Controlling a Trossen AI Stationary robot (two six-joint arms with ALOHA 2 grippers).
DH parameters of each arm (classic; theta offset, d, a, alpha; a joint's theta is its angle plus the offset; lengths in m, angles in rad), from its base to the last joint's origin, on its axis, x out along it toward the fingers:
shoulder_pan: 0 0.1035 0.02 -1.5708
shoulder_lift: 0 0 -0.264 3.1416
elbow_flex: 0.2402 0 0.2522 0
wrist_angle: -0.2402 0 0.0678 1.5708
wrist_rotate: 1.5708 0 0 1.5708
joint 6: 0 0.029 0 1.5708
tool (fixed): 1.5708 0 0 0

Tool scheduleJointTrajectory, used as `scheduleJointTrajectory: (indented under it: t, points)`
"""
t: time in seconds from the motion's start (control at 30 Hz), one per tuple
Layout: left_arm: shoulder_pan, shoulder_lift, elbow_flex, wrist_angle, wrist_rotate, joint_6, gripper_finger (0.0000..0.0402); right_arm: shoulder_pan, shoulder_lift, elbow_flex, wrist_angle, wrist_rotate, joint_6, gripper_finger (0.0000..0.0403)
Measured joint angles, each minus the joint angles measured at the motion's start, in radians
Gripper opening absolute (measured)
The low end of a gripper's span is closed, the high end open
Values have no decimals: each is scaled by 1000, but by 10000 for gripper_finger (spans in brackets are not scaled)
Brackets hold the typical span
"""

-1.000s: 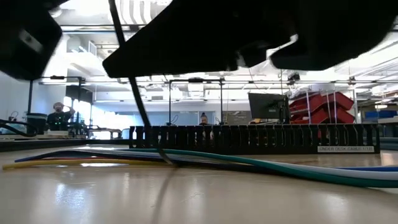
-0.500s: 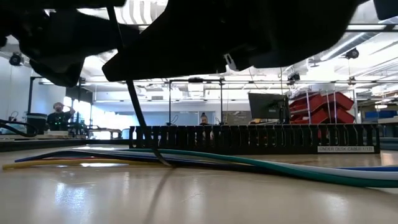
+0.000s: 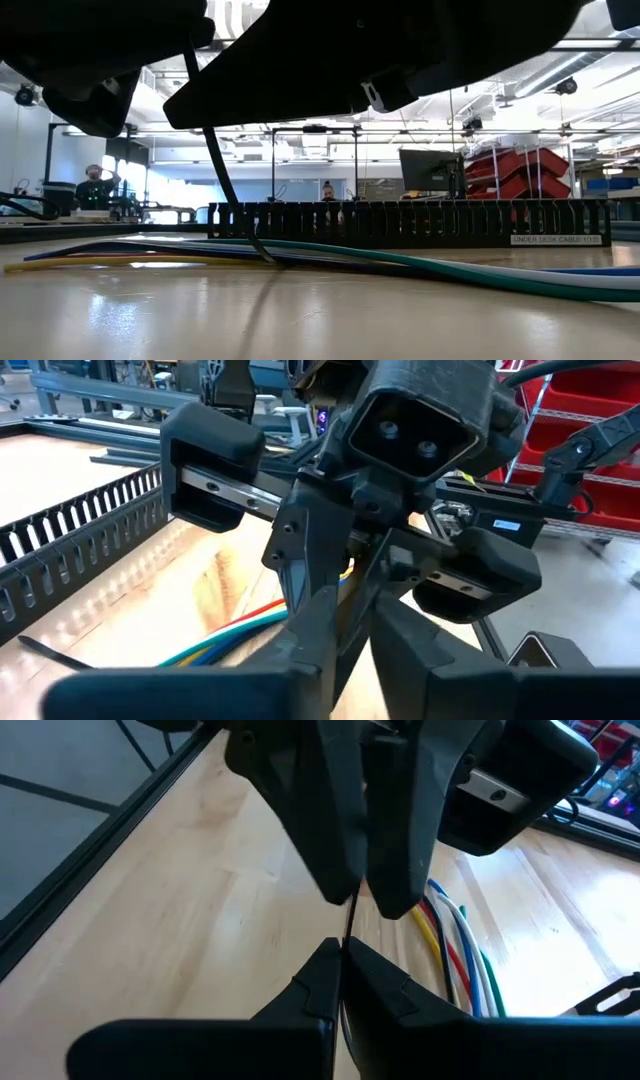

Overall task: Ziptie cables
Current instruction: Wrap the cable wires with black zip tie

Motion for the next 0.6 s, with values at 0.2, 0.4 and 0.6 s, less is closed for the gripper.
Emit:
scheduleJointTrajectory:
  t: [0.2,0.4,0.6]
  points:
    - [0,0,0,5,9,24,4,4,0,0,5,-4,-28,0]
    - [0,0,0,6,11,42,1,5,0,0,5,-4,-28,0]
    - [0,0,0,6,11,48,0,5,0,0,5,-4,-28,0]
